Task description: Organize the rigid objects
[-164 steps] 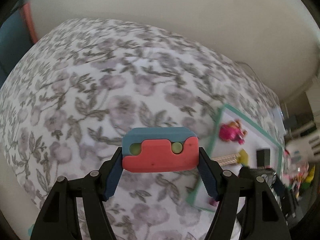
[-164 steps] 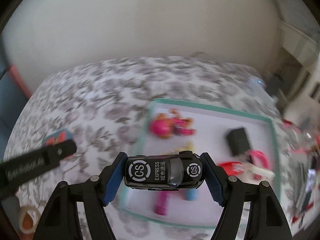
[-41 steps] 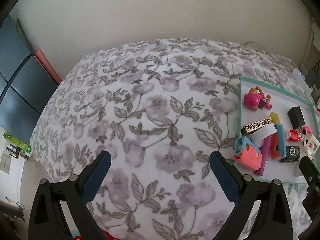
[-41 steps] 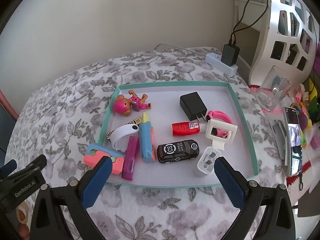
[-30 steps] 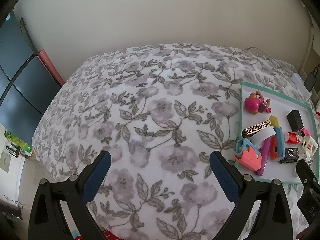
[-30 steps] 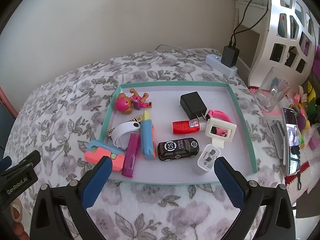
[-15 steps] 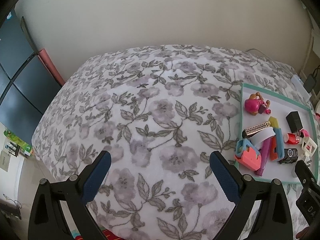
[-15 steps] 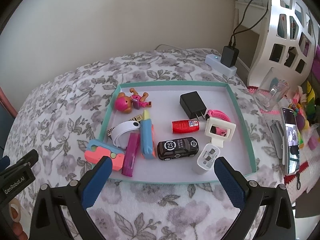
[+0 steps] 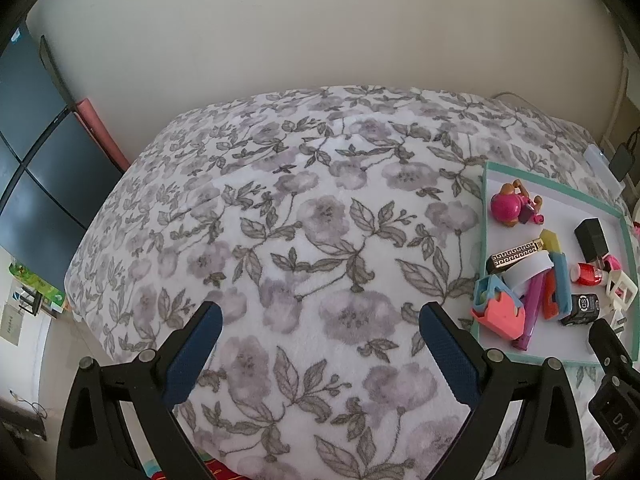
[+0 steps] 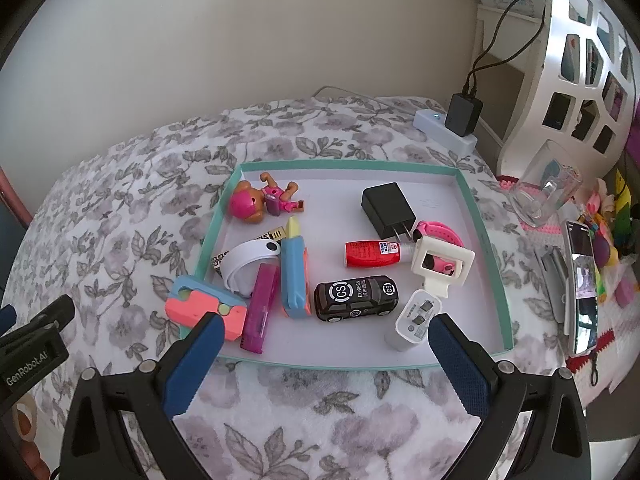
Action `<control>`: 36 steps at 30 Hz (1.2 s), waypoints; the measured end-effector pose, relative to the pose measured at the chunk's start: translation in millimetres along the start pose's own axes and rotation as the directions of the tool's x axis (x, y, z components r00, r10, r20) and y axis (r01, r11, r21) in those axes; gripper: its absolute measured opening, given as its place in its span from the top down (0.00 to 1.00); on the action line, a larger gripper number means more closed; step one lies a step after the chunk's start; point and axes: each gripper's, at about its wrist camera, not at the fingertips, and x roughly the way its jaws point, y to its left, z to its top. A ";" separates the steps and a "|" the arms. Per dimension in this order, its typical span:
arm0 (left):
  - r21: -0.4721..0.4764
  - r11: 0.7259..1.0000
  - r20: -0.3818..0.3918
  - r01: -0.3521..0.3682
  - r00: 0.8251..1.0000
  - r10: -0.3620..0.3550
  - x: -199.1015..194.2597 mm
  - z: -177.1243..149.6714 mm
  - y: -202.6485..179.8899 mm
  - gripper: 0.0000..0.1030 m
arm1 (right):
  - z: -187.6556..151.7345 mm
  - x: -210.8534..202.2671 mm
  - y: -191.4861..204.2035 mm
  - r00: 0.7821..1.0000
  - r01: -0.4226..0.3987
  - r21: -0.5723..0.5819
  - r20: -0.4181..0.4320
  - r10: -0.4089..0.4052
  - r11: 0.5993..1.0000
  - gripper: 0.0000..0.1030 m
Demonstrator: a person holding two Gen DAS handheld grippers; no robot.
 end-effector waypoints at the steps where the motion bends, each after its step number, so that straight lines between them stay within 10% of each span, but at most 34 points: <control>1: 0.001 1.000 -0.001 0.000 1.000 0.000 0.2 0.1 0.2 0.04 | -0.1 0.1 -0.1 1.000 0.001 0.000 0.000 -0.001 1.000 0.00; 36: 0.004 1.000 -0.008 0.001 1.000 -0.001 2.3 0.2 -1.0 0.04 | -0.4 3.8 1.5 1.000 0.006 -0.011 -0.005 -0.006 1.000 0.00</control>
